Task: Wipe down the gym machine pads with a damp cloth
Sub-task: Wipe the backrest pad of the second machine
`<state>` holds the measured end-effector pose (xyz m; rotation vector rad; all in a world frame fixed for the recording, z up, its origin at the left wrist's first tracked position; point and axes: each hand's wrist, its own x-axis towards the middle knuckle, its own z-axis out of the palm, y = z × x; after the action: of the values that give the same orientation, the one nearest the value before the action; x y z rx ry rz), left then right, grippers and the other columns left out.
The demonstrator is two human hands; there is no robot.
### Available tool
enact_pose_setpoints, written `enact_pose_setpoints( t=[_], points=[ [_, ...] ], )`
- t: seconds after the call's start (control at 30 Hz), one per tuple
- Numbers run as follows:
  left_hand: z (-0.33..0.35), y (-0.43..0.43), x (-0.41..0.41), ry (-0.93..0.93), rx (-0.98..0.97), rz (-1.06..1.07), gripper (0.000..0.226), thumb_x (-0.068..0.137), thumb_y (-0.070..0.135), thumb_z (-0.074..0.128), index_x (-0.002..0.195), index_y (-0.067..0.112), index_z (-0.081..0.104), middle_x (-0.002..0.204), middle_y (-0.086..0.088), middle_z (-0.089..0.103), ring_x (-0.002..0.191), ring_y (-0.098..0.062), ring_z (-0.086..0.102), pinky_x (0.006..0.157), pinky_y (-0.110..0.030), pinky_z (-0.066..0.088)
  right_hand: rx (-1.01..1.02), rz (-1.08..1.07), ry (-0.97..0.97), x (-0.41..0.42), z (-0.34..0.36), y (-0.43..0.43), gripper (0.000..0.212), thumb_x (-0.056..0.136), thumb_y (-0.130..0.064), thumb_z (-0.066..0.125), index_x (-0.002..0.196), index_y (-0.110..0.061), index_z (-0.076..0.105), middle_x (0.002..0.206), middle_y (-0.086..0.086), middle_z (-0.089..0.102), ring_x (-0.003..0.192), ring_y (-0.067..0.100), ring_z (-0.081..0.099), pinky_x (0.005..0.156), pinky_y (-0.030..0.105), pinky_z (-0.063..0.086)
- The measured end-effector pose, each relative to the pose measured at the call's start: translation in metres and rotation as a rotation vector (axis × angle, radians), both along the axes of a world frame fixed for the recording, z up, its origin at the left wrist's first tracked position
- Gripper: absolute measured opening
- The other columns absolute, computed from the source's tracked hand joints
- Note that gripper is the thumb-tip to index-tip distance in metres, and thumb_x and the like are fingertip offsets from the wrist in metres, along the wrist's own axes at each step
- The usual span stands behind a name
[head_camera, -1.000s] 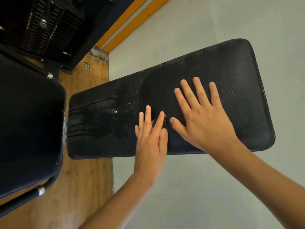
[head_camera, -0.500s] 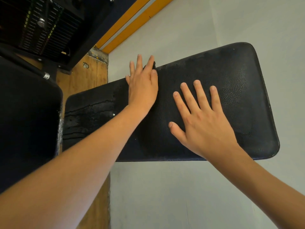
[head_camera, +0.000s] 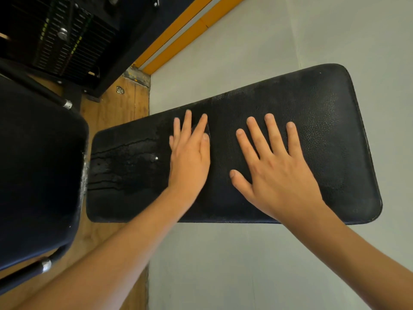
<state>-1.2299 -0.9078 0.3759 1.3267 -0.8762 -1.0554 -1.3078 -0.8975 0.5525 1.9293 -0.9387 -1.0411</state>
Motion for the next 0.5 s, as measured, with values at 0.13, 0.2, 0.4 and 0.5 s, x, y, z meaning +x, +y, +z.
enact_pose_setpoints(
  t=[0.13, 0.2, 0.4, 0.5],
  points=[
    [0.003, -0.042, 0.016, 0.014, 0.014, 0.004, 0.047, 0.112, 0.028, 0.03, 0.159, 0.03, 0.032, 0.172, -0.002, 0.009, 0.158, -0.024, -0.006, 0.126, -0.05, 0.002, 0.004, 0.006, 0.012, -0.001, 0.0, -0.001, 0.081, 0.101, -0.064, 0.017, 0.164, -0.013, 0.017, 0.17, 0.017, 0.009, 0.157, 0.042, 0.0, 0.123, 0.064, 0.005],
    [0.003, -0.054, 0.021, 0.023, 0.023, 0.003, 0.047, 0.112, 0.03, 0.03, 0.159, 0.03, 0.034, 0.172, -0.002, 0.011, 0.158, -0.024, -0.005, 0.125, -0.052, 0.004, 0.005, 0.01, 0.012, -0.001, 0.0, -0.001, 0.081, 0.101, -0.064, 0.017, 0.164, -0.013, 0.017, 0.17, 0.018, 0.009, 0.157, 0.043, 0.0, 0.123, 0.064, 0.005],
    [0.0, -0.007, 0.003, 0.0, -0.01, 0.004, 0.048, 0.112, 0.035, 0.031, 0.16, 0.034, 0.028, 0.171, 0.007, 0.01, 0.158, -0.013, -0.003, 0.122, -0.044, 0.011, 0.005, 0.013, 0.02, -0.002, 0.0, 0.0, 0.081, 0.101, -0.064, 0.016, 0.164, -0.014, 0.015, 0.17, 0.018, 0.007, 0.157, 0.043, -0.001, 0.123, 0.065, 0.004],
    [-0.003, 0.043, -0.016, -0.002, -0.026, -0.015, 0.048, 0.112, 0.036, 0.031, 0.159, 0.038, 0.025, 0.17, 0.013, 0.008, 0.157, -0.007, -0.007, 0.124, -0.041, 0.011, 0.001, 0.02, 0.016, -0.002, 0.001, -0.001, 0.081, 0.101, -0.064, 0.016, 0.164, -0.014, 0.015, 0.17, 0.019, 0.007, 0.157, 0.043, -0.001, 0.123, 0.065, 0.005]
  ],
)
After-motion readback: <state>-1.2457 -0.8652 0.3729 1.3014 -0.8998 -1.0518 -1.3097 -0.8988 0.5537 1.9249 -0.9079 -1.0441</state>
